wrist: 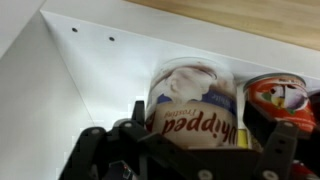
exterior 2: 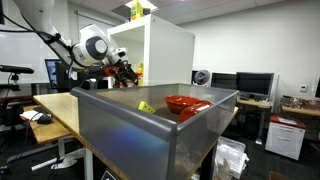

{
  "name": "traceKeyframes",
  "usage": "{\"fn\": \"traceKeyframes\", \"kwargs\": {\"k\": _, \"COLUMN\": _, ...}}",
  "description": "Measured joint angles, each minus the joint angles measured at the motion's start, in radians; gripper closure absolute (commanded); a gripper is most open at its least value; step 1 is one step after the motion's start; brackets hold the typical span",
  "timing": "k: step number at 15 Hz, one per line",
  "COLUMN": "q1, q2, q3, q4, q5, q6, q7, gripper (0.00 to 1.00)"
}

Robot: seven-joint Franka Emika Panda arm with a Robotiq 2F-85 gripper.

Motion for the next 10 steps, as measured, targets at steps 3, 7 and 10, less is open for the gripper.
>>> {"fn": "traceKeyframes", "kwargs": {"k": 3, "q1": 0.000, "q2": -0.007, "q3": -0.002, "q4": 0.000, "q5": 0.000, "q6": -0.009, "q7": -0.001, "gripper": 0.00}}
{"fn": "traceKeyframes", "kwargs": {"k": 7, "q1": 0.006, "q2": -0.025, "q3": -0.001, "q4": -0.005, "q5": 0.014, "q6": -0.073, "q7": -0.027, "gripper": 0.00}}
{"fn": "traceKeyframes", "kwargs": {"k": 10, "q1": 0.007, "q2": -0.054, "q3": 0.021, "q4": -0.017, "q5": 0.099, "q6": -0.153, "q7": -0.121, "gripper": 0.00}}
